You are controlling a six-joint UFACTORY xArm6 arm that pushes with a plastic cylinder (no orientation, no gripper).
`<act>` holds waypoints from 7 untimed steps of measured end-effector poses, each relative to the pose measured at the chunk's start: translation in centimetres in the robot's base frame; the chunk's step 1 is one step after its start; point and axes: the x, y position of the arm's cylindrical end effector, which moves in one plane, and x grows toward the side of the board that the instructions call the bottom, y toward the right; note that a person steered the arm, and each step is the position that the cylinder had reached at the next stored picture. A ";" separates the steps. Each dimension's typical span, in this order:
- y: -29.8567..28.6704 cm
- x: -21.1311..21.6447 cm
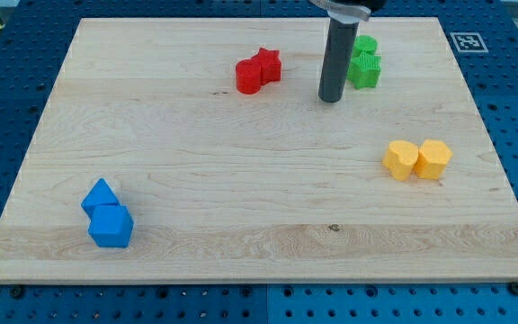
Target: Move your arm towards the yellow heart
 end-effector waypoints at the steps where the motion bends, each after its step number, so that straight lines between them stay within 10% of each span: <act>1: 0.0 2.0; 7: 0.0 11.9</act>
